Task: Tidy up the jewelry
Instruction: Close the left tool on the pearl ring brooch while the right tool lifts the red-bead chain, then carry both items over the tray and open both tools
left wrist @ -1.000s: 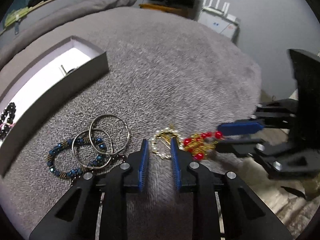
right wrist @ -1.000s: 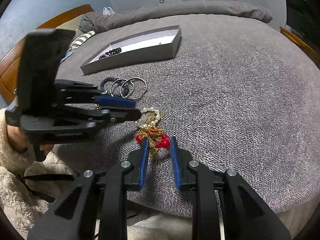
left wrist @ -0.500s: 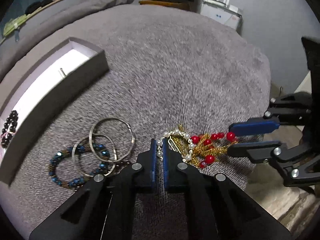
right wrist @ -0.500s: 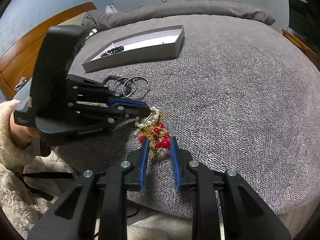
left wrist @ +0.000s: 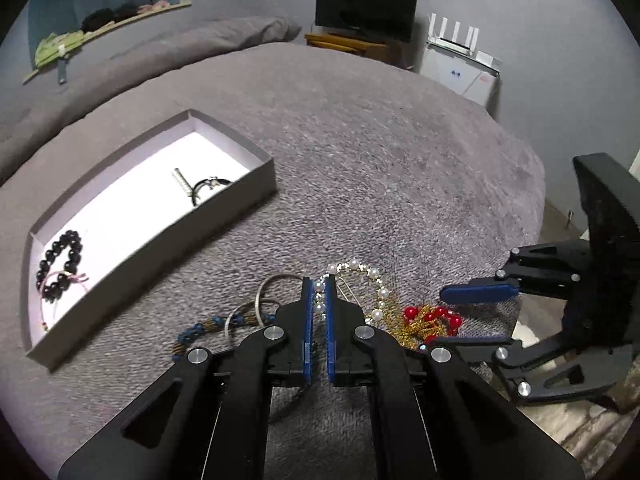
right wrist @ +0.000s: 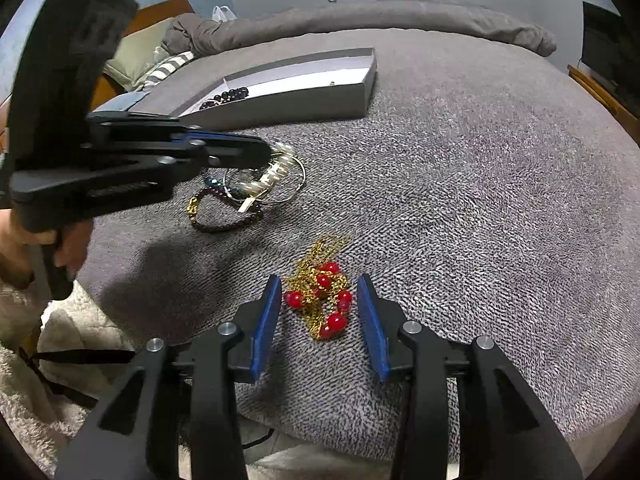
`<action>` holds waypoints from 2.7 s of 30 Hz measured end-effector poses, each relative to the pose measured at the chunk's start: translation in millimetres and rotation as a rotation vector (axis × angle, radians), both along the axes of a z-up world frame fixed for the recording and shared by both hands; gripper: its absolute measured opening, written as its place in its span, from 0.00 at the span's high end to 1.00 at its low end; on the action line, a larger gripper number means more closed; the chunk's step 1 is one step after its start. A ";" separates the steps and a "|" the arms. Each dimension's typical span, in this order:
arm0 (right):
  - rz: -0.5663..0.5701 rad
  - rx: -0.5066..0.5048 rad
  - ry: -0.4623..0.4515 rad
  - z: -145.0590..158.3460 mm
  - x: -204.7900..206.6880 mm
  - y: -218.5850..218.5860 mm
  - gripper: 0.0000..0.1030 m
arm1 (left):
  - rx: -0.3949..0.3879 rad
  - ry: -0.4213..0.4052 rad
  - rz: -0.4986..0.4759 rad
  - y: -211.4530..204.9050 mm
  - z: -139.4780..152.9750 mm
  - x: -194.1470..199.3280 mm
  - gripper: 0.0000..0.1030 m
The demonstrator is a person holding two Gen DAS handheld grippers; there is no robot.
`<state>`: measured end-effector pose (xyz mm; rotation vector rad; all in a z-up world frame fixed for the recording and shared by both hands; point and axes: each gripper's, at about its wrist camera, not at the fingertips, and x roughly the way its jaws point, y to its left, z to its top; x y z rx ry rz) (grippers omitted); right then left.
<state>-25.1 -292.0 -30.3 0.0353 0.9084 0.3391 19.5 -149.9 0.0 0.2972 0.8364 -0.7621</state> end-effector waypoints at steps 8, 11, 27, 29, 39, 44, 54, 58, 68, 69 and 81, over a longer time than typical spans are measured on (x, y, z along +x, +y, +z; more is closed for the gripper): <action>0.038 -0.068 -0.011 1.6 -0.5 11.5 0.99 | -0.022 -0.014 0.019 19.1 10.8 -6.3 0.95; 0.011 -0.031 -0.026 8.9 0.2 5.7 0.99 | -0.028 -0.017 0.026 25.5 13.0 -7.5 0.95; -0.051 0.037 -0.132 56.5 0.1 -17.8 0.99 | -0.084 -0.048 0.115 72.3 36.6 -5.3 0.95; -0.058 0.047 -0.142 61.7 -0.9 -20.2 0.99 | -0.087 -0.046 0.120 75.0 37.0 -4.5 0.95; -0.035 0.073 -0.252 119.1 -0.3 -22.6 0.99 | -0.105 -0.070 0.147 88.9 48.5 -1.9 0.95; -0.027 0.053 -0.277 136.4 13.3 -20.2 0.99 | -0.125 -0.062 0.151 100.8 60.6 1.6 0.95; 0.012 0.054 -0.332 179.5 67.6 1.5 0.99 | -0.087 -0.124 0.195 126.4 99.9 38.4 0.95; 0.015 0.057 -0.353 191.9 89.9 15.5 0.99 | -0.064 -0.120 0.228 134.0 101.3 62.9 0.95; 0.022 0.038 -0.302 181.6 166.5 52.6 0.99 | 0.003 -0.064 0.254 124.0 78.8 116.6 0.95; 0.016 0.037 -0.293 178.1 173.3 54.4 0.99 | 0.010 -0.057 0.256 122.0 75.4 122.7 0.95; -0.072 0.029 -0.197 136.6 251.5 67.4 0.99 | 0.042 0.022 0.310 106.6 29.1 175.5 0.95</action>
